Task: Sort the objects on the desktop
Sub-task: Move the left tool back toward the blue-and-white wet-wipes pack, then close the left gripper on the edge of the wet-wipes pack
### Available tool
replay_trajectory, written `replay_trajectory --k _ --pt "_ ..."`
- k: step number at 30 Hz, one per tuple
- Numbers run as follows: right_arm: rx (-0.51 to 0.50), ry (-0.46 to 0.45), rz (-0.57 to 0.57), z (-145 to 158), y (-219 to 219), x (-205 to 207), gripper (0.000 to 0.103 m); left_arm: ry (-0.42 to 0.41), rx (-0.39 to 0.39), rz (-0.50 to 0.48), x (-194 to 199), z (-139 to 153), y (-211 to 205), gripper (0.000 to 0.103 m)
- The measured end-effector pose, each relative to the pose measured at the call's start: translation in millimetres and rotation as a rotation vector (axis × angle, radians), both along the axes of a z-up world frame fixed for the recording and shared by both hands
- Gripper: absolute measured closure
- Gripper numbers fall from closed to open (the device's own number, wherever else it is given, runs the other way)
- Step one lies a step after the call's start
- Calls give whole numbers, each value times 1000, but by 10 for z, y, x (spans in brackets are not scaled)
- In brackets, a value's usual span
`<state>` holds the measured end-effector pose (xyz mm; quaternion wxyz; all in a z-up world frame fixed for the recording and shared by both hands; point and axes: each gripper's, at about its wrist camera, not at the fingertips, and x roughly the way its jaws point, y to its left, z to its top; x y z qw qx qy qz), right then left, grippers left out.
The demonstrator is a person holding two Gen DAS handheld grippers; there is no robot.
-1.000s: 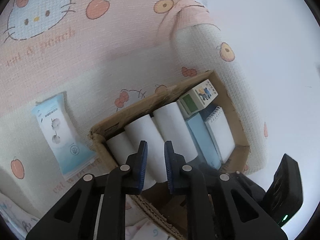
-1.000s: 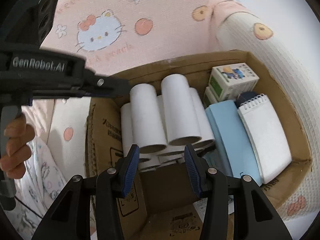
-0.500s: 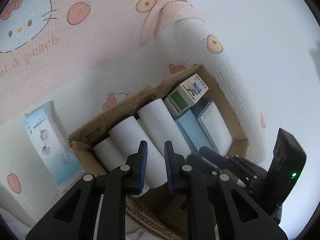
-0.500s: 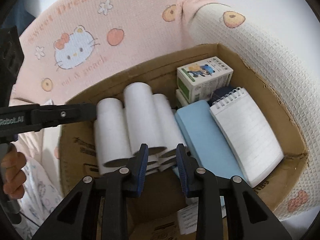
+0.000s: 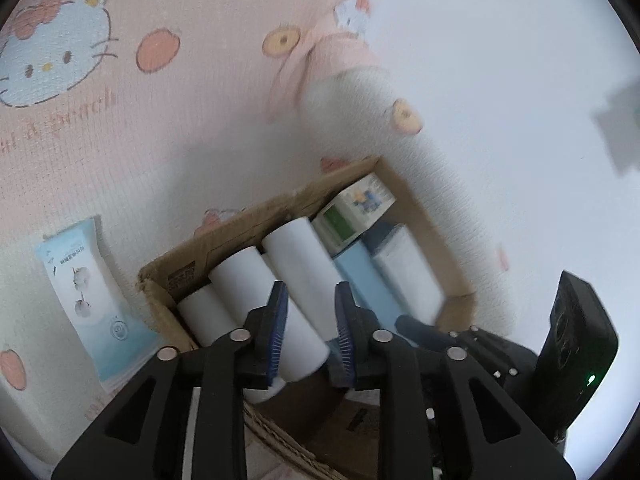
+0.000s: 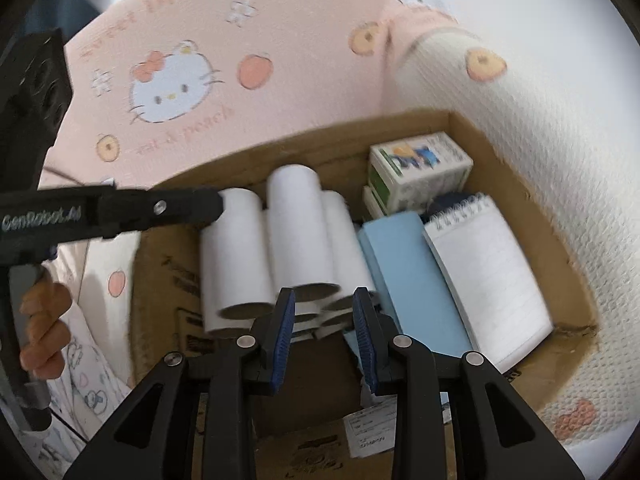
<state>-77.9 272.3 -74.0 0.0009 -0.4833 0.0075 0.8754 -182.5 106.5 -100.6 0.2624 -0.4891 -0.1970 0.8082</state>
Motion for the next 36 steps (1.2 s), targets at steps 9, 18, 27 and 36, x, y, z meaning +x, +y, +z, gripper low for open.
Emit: replay_trajectory --k 9,18,27,36 --pt "101 138 148 317 -600 376 71 158 32 5 658 136 -502 54" --pt "42 201 238 264 -996 813 37 171 -34 81 1274 -204 -1194 56" --pt "-62 323 171 109 -1537 998 25 158 17 270 1508 -472 -1792 84" --pt "-159 176 91 -422 -1908 732 19 4 95 276 1512 -1223 -2062 61"
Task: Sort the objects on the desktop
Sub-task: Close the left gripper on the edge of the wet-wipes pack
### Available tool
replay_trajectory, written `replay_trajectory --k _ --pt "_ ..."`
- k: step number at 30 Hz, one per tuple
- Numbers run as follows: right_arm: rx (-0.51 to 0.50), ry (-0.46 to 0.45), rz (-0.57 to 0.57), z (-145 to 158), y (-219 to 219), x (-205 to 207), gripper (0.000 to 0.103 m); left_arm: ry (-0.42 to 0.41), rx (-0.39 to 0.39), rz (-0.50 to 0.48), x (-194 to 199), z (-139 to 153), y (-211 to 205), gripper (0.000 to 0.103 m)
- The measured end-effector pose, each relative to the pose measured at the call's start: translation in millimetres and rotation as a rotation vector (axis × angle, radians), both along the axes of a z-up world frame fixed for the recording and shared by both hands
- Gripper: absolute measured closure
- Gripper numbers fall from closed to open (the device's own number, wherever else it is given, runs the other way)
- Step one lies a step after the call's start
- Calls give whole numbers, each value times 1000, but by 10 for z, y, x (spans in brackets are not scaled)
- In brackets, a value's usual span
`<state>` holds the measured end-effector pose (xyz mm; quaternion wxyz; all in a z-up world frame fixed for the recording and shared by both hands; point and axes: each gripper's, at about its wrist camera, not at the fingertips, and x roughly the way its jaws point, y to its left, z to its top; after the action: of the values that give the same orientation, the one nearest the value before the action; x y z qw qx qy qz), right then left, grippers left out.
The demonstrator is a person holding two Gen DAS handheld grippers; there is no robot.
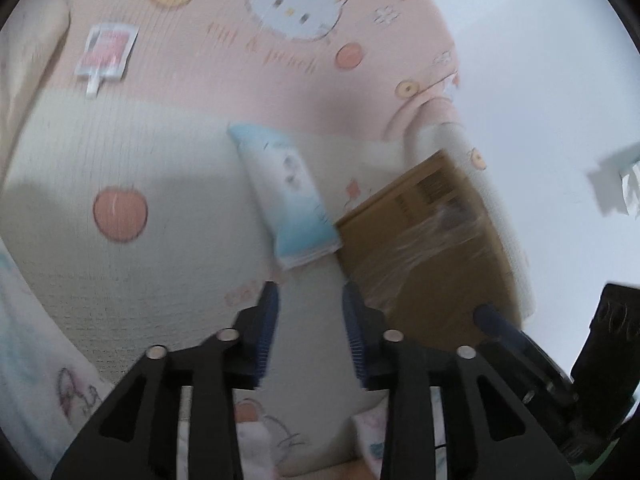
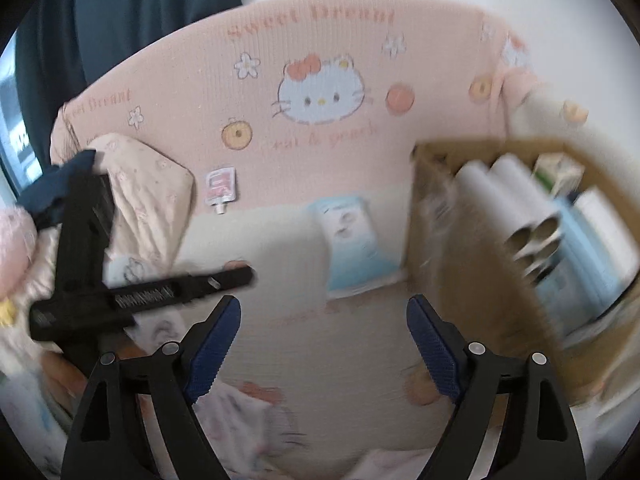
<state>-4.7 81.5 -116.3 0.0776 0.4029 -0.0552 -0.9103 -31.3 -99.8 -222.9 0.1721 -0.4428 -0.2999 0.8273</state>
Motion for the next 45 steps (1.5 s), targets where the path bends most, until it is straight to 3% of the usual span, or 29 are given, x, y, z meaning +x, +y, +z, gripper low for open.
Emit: replay_trajectory --k 3,6,7,10,14,23,28,31,45 --pt "-29 -58 -47 -223 -14 -137 19 -62 -24 3 -57 -237 -28 57" --pt "-61 -96 -99 -413 -8 -263 19 -60 140 -4 -159 -321 -104 47" --pt "-73 -109 -115 -472 0 -308 19 -58 159 -3 -176 -332 -112 44" --pt "-108 -151 -158 -641 31 -449 19 -88 170 6 -262 -426 -104 44" --pt "-144 -196 -217 -808 79 -629 19 -114 242 16 -393 -535 -129 44" --pt "-95 -210 -286 -1014 59 -990 19 -211 425 46 -962 -964 -136 44" --pt "-51 -226 -286 -1145 12 -1156 19 -242 454 72 -1113 -1128 -112 44" --pt "-50 -247 -293 -1242 12 -1254 19 -228 500 78 -1165 -1124 -117 44" --pt "-42 -285 -327 -1479 168 -1493 19 -212 557 115 -1505 -1171 -129 44"
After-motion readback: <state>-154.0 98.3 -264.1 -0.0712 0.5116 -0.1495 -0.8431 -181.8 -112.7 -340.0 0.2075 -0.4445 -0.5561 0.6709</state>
